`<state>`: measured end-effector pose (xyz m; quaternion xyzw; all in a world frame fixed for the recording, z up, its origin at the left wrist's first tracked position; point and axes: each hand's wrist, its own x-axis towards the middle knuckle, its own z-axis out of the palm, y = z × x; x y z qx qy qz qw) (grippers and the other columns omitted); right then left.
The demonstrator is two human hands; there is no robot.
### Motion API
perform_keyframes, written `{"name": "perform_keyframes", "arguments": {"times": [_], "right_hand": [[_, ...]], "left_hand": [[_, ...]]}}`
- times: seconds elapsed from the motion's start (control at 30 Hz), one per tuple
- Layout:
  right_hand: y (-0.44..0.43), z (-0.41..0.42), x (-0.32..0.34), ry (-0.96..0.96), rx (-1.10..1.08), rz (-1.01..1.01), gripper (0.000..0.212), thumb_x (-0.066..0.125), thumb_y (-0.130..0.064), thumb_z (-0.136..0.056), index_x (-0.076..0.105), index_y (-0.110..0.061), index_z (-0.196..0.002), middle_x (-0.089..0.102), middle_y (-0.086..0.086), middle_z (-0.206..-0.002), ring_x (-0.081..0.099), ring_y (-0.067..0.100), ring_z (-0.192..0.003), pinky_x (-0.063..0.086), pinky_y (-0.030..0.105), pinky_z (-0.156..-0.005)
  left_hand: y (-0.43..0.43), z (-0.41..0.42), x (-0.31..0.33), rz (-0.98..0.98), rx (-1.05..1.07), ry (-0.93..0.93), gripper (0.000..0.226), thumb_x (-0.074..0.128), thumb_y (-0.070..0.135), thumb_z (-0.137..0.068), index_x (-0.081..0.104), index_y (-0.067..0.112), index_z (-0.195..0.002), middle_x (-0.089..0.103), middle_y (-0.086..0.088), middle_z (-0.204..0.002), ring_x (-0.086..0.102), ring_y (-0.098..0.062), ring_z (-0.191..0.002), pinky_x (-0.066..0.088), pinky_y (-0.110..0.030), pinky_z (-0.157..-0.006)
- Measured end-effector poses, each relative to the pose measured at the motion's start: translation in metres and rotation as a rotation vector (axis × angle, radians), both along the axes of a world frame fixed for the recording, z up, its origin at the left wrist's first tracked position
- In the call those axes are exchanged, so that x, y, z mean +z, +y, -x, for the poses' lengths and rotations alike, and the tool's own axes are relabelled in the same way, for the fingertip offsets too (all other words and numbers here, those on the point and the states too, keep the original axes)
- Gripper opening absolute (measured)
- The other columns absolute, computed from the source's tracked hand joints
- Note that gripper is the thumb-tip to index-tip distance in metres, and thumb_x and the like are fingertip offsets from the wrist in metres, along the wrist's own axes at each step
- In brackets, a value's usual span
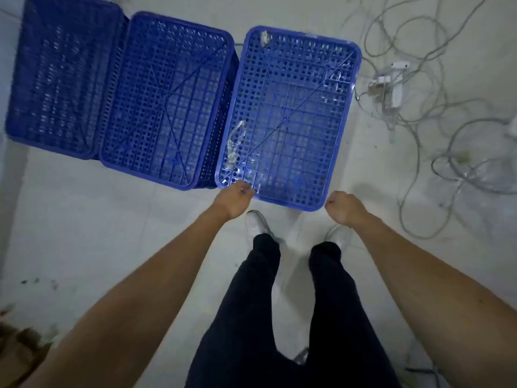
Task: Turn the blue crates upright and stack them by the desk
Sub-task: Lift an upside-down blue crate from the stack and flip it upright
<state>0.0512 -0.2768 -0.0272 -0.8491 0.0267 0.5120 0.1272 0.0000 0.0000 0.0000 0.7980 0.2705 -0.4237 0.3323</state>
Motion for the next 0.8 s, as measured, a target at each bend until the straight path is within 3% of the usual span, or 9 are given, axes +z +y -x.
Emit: {"name": "perform_keyframes", "arguments": {"times": [0.1, 0.17, 0.3, 0.43, 0.57, 0.8], "right_hand": [[0.009, -0.007, -0.05, -0.025, -0.01, 0.039, 0.029, 0.043, -0.026, -0.095, 0.062, -0.011, -0.11, 0.064, 0.011, -0.112, 0.059, 0.028, -0.087, 0.051, 0.035, -0.078], [0.014, -0.006, -0.084, -0.005, 0.026, 0.074, 0.028, 0.044, -0.028, -0.093, 0.061, -0.012, -0.108, 0.063, 0.011, -0.112, 0.056, 0.027, -0.083, 0.051, 0.035, -0.077], [0.018, -0.013, -0.137, -0.037, -0.077, 0.083, 0.036, 0.048, -0.029, -0.097, 0.045, -0.004, -0.124, 0.058, 0.015, -0.114, 0.055, 0.031, -0.091, 0.047, 0.037, -0.077], [0.009, -0.031, -0.18, -0.123, -0.412, 0.101, 0.053, 0.055, -0.032, -0.095, 0.034, -0.003, -0.134, 0.054, 0.02, -0.127, 0.057, 0.04, -0.11, 0.046, 0.043, -0.089], [-0.001, -0.06, -0.202, -0.227, -0.516, 0.12, 0.057, 0.054, -0.03, -0.097, 0.032, -0.001, -0.14, 0.049, 0.021, -0.135, 0.055, 0.04, -0.114, 0.041, 0.039, -0.083], [-0.007, -0.078, -0.222, -0.169, -0.524, 0.091, 0.038, 0.048, -0.024, -0.101, 0.041, -0.004, -0.133, 0.056, 0.015, -0.108, 0.052, 0.029, -0.083, 0.042, 0.035, -0.071]], "left_hand": [[0.03, -0.018, -0.055, -0.093, 0.003, -0.003, 0.044, 0.039, 0.042, -0.1, 0.051, 0.018, -0.135, 0.058, -0.01, -0.134, 0.054, -0.031, -0.119, 0.042, -0.035, -0.095], [0.046, -0.023, -0.09, -0.137, -0.006, 0.014, 0.043, 0.04, 0.04, -0.101, 0.05, 0.016, -0.135, 0.058, -0.013, -0.132, 0.056, -0.033, -0.115, 0.044, -0.035, -0.089], [0.073, -0.026, -0.15, -0.263, -0.131, -0.016, 0.046, 0.04, 0.036, -0.103, 0.041, 0.013, -0.143, 0.052, -0.016, -0.138, 0.055, -0.036, -0.118, 0.046, -0.043, -0.09], [0.093, -0.024, -0.198, -0.331, -0.132, -0.023, 0.056, 0.042, 0.037, -0.102, 0.027, 0.016, -0.152, 0.036, -0.013, -0.153, 0.045, -0.037, -0.132, 0.041, -0.048, -0.102], [0.101, -0.028, -0.23, -0.337, -0.134, -0.076, 0.068, 0.043, 0.039, -0.102, 0.012, 0.019, -0.158, 0.021, -0.007, -0.163, 0.031, -0.033, -0.145, 0.037, -0.049, -0.111], [0.09, -0.034, -0.24, -0.38, -0.059, -0.116, 0.075, 0.045, 0.044, -0.1, 0.004, 0.023, -0.159, 0.033, -0.016, -0.156, 0.042, -0.038, -0.136, 0.04, -0.05, -0.104]]}}
